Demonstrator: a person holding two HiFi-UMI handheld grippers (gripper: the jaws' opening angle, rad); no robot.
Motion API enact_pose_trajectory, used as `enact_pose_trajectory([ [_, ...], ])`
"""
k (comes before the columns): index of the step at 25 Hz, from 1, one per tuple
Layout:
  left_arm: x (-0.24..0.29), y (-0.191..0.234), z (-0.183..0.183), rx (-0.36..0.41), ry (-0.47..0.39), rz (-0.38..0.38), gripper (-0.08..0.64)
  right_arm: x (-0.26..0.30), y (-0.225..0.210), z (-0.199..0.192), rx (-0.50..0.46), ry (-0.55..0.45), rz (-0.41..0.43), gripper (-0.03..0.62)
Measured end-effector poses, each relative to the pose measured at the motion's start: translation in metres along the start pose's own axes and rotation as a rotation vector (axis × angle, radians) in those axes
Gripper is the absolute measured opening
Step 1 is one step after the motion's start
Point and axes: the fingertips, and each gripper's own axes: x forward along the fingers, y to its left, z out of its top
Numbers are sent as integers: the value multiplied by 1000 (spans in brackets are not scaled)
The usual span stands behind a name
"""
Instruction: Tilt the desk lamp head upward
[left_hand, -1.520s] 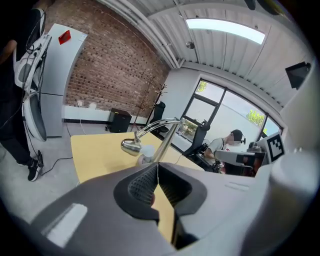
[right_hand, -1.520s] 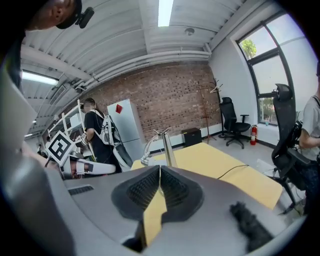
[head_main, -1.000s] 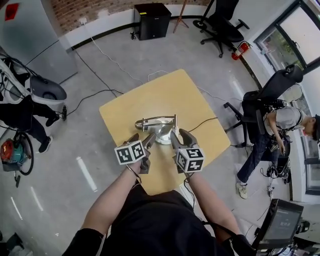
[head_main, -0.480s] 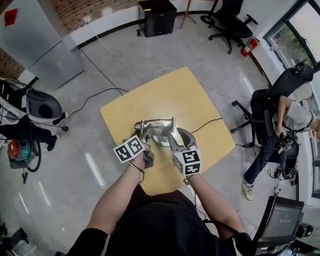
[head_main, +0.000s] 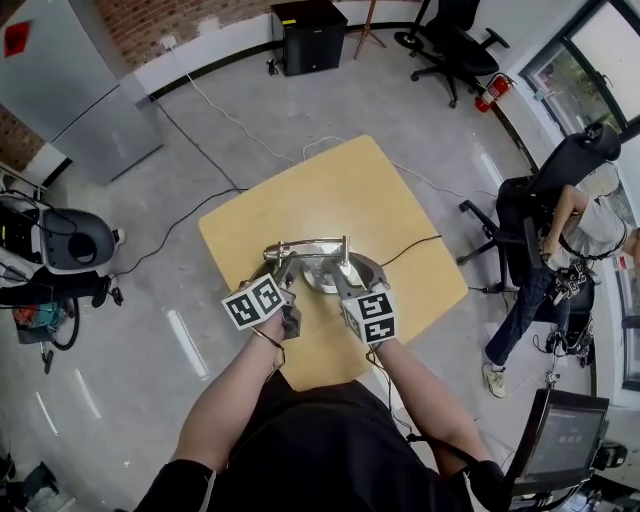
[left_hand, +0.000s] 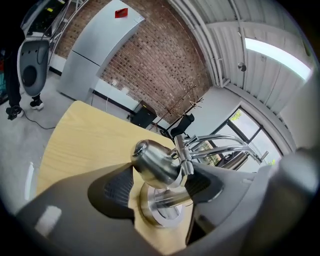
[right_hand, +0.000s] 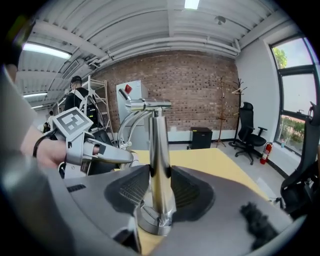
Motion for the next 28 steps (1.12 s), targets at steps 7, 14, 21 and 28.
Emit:
enact_pose_trajectory([
  [7,-19,2,17,139,-43,86,311,-1,0,-2,8,7,6,138],
  [14,-43,-5,36,326,-94,126,313,-4,1,-4,13,8,7,138],
  [21,-69,-19,58,444,-174,115,314,-4,6,-7,20,10,12,138],
  [28,-88,-35,76,552,-240,122,316,-3,7,-6,16,16,7,138],
])
